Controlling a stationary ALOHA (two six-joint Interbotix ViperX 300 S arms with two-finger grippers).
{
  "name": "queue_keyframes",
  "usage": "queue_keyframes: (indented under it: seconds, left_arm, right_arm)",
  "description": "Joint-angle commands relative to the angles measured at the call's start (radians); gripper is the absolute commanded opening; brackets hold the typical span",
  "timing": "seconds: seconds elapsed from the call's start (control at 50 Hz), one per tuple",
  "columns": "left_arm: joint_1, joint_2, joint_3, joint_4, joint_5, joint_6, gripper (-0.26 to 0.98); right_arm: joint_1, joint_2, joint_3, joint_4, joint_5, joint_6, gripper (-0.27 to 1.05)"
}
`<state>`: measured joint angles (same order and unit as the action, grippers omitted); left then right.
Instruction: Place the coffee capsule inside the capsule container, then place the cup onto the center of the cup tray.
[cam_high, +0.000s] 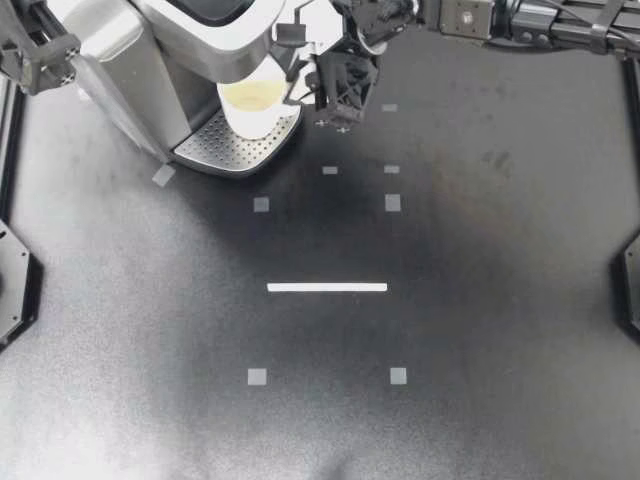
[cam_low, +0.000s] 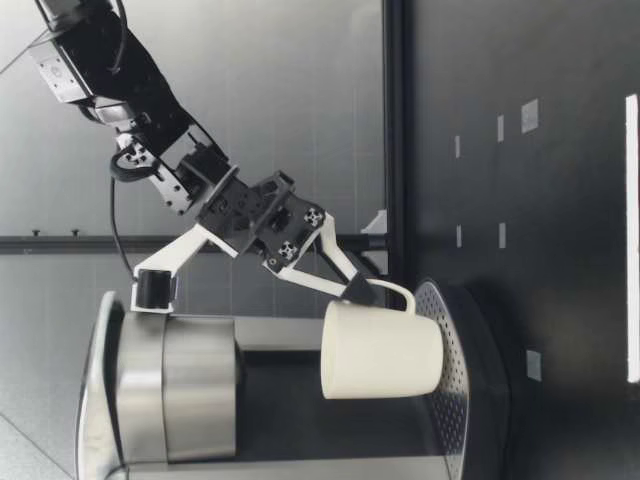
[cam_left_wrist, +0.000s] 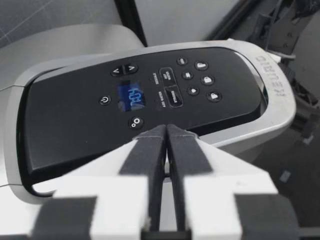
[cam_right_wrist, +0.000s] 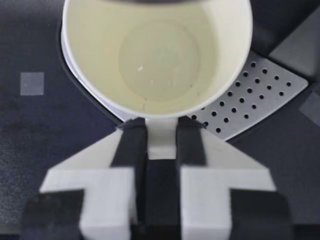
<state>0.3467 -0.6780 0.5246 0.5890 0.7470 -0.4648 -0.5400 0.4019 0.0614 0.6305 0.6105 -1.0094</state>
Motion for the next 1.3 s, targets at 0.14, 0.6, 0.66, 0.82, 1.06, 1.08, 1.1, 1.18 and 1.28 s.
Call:
queue_keyframes:
  seconds: [0.14, 0.6, 0.66, 0.82, 1.06, 1.08, 1.1, 1.18, 1.28]
  left_arm:
    - [0.0, -0.006, -0.012, 0.003, -0.008, -0.002, 0.13]
    - [0.0, -0.006, -0.012, 0.003, -0.012, -0.008, 0.13]
    - [0.0, -0.006, -0.012, 0.003, -0.018, -0.008, 0.13]
    - [0.0, -0.003, -0.012, 0.003, -0.049, -0.008, 0.13]
    - [-0.002, 0.041, -0.018, 0.005, -0.127, -0.006, 0.13]
    - [0.0, 0.049, -0.021, 0.006, -0.133, -0.006, 0.13]
    - [-0.002, 0.057, -0.025, 0.006, -0.138, -0.006, 0.13]
    - [0.0, 0.095, -0.055, 0.006, -0.127, -0.006, 0.13]
    - [0.0, 0.147, -0.109, 0.005, -0.064, -0.005, 0.13]
  right_arm:
    - [0.012, -0.021, -0.029, 0.003, 0.0, 0.003, 0.52]
    - [-0.006, -0.08, 0.032, 0.0, -0.011, 0.005, 0.58]
    - [-0.011, -0.095, 0.051, 0.0, -0.018, 0.003, 0.58]
    - [-0.011, -0.135, 0.103, 0.0, -0.058, -0.003, 0.58]
    - [-0.034, -0.23, 0.207, 0.021, -0.089, -0.003, 0.58]
    - [-0.035, -0.241, 0.216, 0.026, -0.092, -0.005, 0.58]
    - [-0.037, -0.252, 0.227, 0.031, -0.095, -0.003, 0.58]
    - [-0.035, -0.301, 0.27, 0.048, -0.112, -0.003, 0.58]
    - [-0.035, -0.357, 0.322, 0.08, -0.133, -0.005, 0.58]
